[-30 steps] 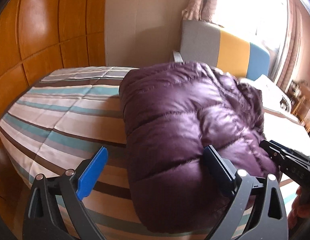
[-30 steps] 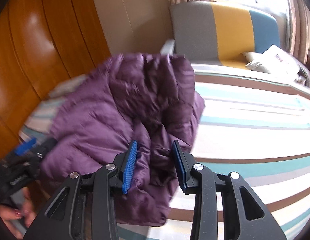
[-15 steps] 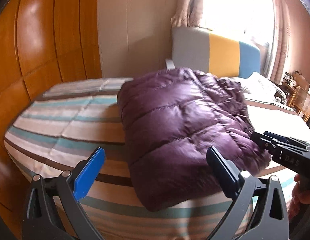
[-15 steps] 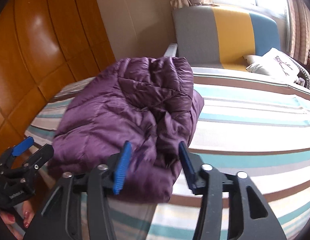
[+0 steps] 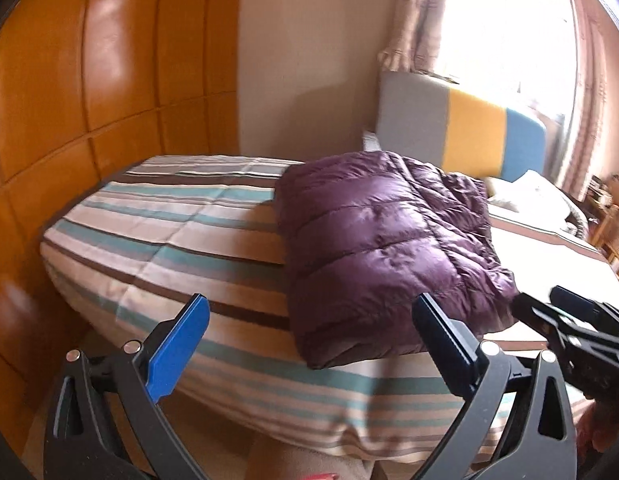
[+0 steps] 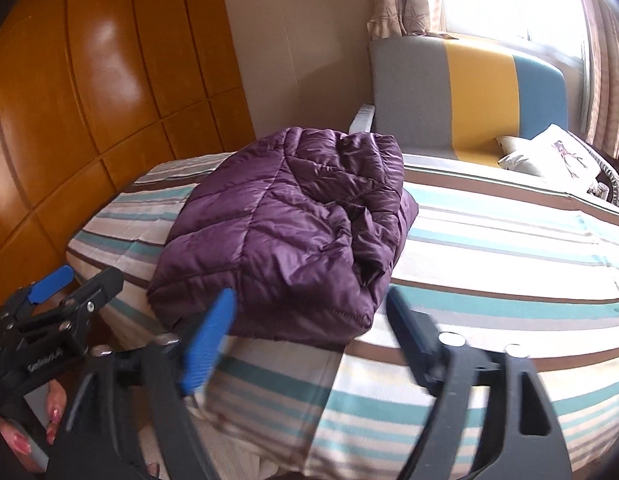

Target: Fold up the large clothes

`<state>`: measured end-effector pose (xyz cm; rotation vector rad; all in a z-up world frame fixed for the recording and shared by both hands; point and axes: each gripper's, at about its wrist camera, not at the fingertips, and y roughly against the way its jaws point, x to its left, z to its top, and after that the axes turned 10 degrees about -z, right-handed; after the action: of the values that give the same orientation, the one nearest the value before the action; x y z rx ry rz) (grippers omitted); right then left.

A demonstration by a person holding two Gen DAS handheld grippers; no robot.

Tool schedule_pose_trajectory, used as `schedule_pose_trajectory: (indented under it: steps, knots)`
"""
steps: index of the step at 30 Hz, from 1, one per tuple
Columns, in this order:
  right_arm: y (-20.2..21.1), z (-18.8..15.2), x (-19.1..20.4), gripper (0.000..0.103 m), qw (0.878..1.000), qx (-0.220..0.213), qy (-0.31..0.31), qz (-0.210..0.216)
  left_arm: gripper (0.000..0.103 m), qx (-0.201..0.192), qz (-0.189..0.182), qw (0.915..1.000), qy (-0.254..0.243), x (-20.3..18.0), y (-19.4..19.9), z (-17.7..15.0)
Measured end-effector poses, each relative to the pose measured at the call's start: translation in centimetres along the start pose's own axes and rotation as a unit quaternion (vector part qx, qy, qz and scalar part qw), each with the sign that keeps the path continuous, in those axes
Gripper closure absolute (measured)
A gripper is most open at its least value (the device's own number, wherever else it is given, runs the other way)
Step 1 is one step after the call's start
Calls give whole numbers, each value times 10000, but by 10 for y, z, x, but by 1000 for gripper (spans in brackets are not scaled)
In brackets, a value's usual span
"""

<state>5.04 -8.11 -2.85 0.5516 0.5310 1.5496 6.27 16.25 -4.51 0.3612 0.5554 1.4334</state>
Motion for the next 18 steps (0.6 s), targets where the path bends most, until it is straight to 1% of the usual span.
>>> schedule_pose_trajectory:
  steps: [2,3,4,8,13,18]
  knots:
    - [7,-4,2,19,10000,-47,47,8,2,5,105,9999,-44,-1,7,-5]
    - [9,-5,3,18,10000,-51,76,-1,2,12,103,9999,-53,-1,8,-6]
    - [9,-4,2,13,9999,-43,91,-18,2,12,106,9999,-57,-1,11,-8]
    - [17,-15,1,9,9999,-62,74,-128,2,45,128,9999,-21,-2,18,-15]
    - [22,-22,-4,9,9996,-68,68,-280,2,20,128,9999,95,0,24,-17]
    - [27,-26,-7,8,9996,-90,-3,-286,2,-35,235,9997,6,-3,27,-18]
